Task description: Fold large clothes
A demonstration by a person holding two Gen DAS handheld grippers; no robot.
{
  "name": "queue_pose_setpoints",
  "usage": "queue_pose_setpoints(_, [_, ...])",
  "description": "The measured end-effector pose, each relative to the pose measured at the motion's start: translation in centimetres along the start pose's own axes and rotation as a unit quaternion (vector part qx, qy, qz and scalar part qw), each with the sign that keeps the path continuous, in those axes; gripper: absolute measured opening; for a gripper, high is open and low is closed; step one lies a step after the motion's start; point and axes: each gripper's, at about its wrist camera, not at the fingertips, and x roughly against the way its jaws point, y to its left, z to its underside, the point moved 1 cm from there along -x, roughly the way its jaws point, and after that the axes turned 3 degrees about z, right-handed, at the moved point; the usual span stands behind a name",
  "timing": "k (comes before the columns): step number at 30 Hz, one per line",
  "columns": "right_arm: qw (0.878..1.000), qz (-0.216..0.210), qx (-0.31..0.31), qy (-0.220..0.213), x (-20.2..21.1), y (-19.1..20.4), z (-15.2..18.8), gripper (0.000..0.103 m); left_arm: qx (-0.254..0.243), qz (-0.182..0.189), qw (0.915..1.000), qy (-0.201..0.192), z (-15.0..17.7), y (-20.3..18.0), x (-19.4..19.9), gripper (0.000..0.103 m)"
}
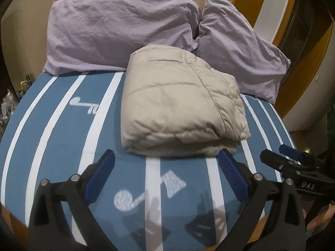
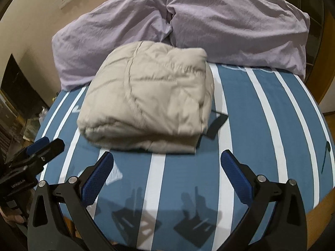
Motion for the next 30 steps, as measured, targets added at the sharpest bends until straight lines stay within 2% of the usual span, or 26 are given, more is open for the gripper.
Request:
queue_pose_setpoints(8, [1.0,-0.006,-0.005,-0.001,1.0,0.2,2.3,0.102,0.025,0.008,0.9997,0.002,2.3,0.5,1.6,0.099])
queue_pose_setpoints(30, [1.0,-0.01,-0.023,0.006,0.5,-0.2,3.2,0.102,0.021,0.02,0.9995,0.015,3.0,-0.6,1.0,0.099])
